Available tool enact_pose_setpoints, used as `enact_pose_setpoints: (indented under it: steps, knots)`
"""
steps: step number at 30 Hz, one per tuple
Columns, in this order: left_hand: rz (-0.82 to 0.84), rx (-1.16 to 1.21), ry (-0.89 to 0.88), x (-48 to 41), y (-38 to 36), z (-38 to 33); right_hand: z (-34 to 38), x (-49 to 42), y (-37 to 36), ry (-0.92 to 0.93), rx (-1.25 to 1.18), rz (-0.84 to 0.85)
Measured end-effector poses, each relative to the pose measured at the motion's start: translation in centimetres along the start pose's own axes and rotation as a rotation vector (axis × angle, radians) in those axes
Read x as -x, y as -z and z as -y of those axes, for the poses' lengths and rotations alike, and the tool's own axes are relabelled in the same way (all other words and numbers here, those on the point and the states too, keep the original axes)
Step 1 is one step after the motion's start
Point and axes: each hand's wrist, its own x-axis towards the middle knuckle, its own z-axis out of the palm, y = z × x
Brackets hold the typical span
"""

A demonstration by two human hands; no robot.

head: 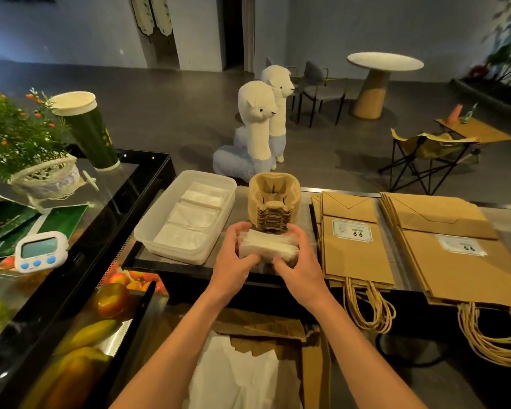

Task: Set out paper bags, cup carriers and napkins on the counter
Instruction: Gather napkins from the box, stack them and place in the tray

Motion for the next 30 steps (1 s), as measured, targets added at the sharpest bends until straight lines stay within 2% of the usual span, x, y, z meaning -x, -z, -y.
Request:
enact_pose_setpoints:
  steps: [6,11,17,23,30]
  knots:
    - [0.043,-0.009,0.008,0.1,-1.2,-0.3,0.4,-0.3,-1.0,-0.035,-0.087,0.036]
    - [0.023,-0.028,-0.018,0.1,-0.7,0.1,0.1,-0.4,-0.7,-0.05,-0.133,-0.019]
    - [0.012,-0.241,-0.147,0.0,-0.6,0.9,-0.1,-0.3,-0.4,-0.058,-0.121,-0.103]
    - [0.014,-0.124,-0.064,-0.1,-1.3,0.8,-0.1,-0.6,-0.9,-0.072,-0.095,-0.017]
    - [-0.019,-0.072,-0.066,0.0,-1.5,0.6,-0.1,-0.4,-1.5,-0.048,-0.09,-0.034]
